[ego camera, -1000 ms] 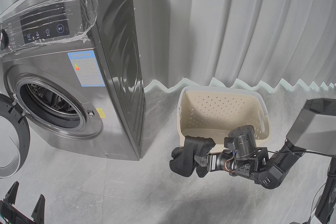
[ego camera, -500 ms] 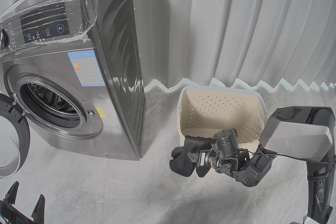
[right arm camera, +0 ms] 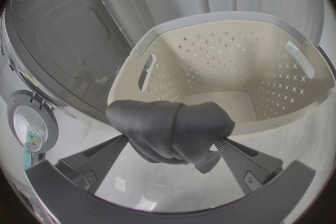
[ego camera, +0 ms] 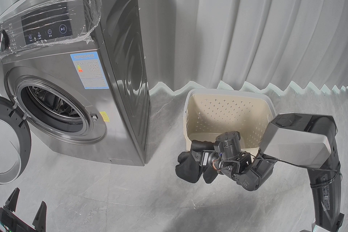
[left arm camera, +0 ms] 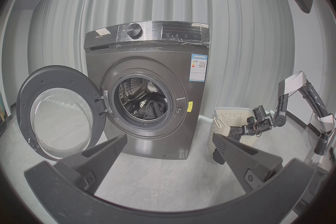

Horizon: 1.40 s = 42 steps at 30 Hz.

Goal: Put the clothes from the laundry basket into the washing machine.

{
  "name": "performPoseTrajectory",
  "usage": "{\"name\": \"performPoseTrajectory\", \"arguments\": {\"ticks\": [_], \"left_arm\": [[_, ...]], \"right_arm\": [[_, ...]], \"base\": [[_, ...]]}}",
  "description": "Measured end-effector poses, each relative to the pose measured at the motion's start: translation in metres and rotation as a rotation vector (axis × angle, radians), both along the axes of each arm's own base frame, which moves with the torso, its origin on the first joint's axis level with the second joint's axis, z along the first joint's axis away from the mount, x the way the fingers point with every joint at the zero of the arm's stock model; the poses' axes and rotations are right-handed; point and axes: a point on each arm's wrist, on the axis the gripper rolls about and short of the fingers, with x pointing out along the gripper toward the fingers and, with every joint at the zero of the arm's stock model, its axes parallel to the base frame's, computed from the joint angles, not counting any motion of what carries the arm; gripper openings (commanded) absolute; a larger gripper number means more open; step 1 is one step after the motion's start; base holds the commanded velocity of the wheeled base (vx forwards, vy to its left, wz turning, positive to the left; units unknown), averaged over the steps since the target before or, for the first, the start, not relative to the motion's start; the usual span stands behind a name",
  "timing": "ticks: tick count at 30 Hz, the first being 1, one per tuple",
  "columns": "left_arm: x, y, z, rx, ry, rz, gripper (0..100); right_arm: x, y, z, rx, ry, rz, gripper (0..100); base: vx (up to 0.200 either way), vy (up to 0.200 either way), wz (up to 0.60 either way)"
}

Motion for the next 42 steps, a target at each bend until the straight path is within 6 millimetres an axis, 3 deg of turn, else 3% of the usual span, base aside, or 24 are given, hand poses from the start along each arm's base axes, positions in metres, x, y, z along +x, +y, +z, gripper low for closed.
{"name": "performPoseTrajectory", "arguments": {"ticks": [12,17,24,33,42], "left_arm": [[0.000,0.000,0.000,0.000,0.000,0.001,100],[0.000,0.000,0.000,0.000,0.000,0.000,100],[0.000,0.000,0.000,0.000,0.000,0.000,100],[0.000,0.000,0.000,0.000,0.000,0.000,100],[0.000,0.000,0.000,-0.001,0.000,0.000,100]], "right_arm": [[0.000,-0.004,-0.010,-0.013,-0.006,-0.018,0],[-0.006,-0.005,-0.003,-0.011,-0.016,-0.010,0],[-0.022,-0.009,0.033,-0.022,-0.150,0.047,0],[-0.053,-0.028,0.081,0.015,-0.290,0.073,0],[-0.074,-0.036,0.109,0.046,-0.423,0.114,0]], "base": [[0.000,0.000,0.00],[0.000,0.000,0.00],[0.000,0.000,0.00],[0.000,0.000,0.00],[0.000,0.000,0.00]]}}
